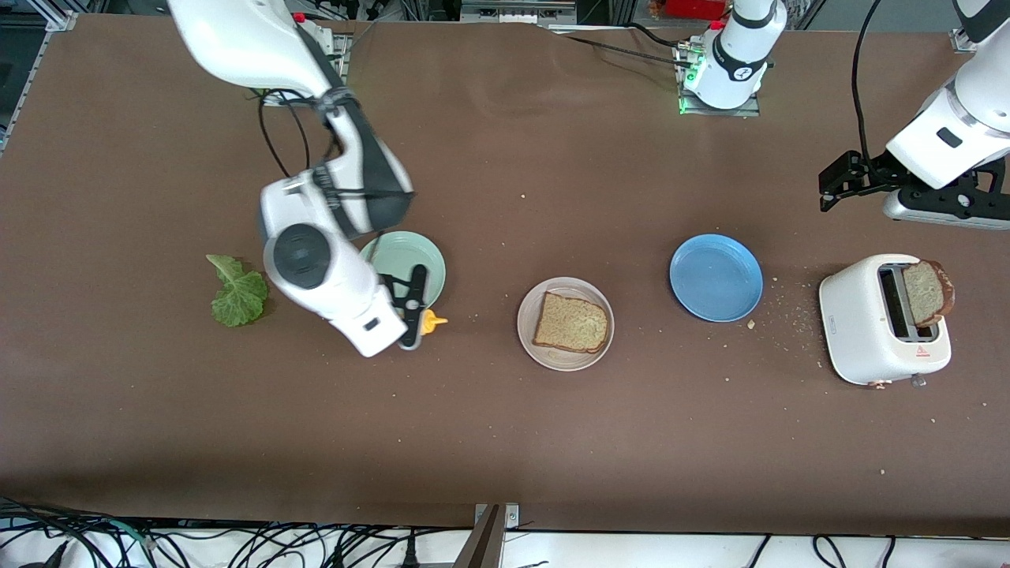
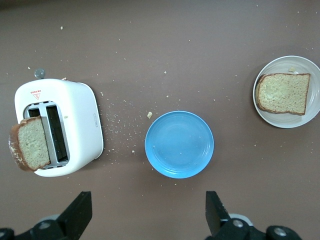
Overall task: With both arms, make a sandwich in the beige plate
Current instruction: 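Return the mustard bottle beside the lettuce with the right gripper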
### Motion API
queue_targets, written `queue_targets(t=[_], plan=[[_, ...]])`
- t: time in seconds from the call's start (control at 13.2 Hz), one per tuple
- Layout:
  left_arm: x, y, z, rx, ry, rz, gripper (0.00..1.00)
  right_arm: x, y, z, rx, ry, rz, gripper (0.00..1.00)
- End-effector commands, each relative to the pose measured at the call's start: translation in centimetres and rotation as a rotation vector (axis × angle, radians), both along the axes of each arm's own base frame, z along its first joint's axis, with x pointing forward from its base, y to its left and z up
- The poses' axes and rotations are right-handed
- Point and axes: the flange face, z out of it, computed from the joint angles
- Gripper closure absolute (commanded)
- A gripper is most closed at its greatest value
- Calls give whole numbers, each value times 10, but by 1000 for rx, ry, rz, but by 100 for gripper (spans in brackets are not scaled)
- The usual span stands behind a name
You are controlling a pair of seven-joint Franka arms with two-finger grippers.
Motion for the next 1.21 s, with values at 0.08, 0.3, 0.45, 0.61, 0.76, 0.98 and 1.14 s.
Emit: queue_targets(t=[0.08, 0.3, 0.45, 0.61, 0.76, 0.98, 1.14], plan=[[-4, -1, 1, -6, 5, -11, 0, 5, -104, -16, 319, 164, 65, 100], [-4, -2, 1, -6, 5, -12, 0, -5, -163, -46, 571, 248, 98, 100], [-4, -2, 1, -6, 5, -12, 0, -20, -206, -76, 737, 280, 94, 100], [-4, -2, 1, -6, 5, -12, 0, -46, -235, -114, 886, 293, 90, 100], [-4, -3, 1, -6, 5, -14, 0, -69, -257, -146, 971, 254, 136, 100], [-4, -3, 0, -6, 6, -12, 0, -98, -274, -179, 1082, 201, 196, 100], [-4, -4, 0, -6, 6, -14, 0, -109, -292, -206, 1142, 171, 236, 100]])
